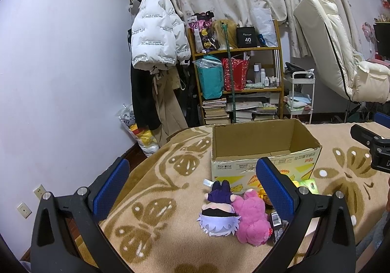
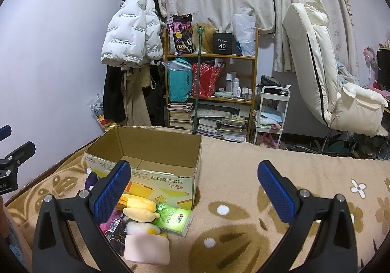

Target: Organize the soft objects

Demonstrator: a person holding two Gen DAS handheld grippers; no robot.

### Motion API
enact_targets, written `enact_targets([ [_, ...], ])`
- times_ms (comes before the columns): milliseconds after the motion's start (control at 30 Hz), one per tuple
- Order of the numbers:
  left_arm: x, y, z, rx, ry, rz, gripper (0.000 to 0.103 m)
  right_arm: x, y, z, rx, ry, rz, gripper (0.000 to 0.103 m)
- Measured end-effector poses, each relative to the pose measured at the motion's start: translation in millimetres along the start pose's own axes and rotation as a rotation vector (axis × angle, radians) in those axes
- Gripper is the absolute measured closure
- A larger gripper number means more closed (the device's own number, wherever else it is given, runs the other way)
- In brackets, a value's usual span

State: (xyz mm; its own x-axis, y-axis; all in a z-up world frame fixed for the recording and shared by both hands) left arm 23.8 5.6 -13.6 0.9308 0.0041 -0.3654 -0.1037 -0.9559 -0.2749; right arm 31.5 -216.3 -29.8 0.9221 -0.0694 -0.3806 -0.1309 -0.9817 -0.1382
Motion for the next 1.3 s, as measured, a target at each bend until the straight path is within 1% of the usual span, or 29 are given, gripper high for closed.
enact_targets([
  [1300, 3.6, 3.0, 6.2, 0.006, -0.01, 0.004, 0.001, -0.3, 0.8, -0.4, -0.002, -0.001, 0.001, 0.0],
])
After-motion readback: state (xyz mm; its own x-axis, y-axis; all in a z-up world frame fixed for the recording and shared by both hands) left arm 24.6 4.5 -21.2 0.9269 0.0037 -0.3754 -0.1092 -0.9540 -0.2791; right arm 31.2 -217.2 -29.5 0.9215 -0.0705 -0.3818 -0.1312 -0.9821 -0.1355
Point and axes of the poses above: each gripper's, at about its wrist camera, not at the fingertips, and x roughly the way its jaws point, y to its right, z to its underside, the point moved 2 cm from there along x, roughly the way its jaws point, and after that the axes turned 7 degrees about x, right-handed, at the moved point
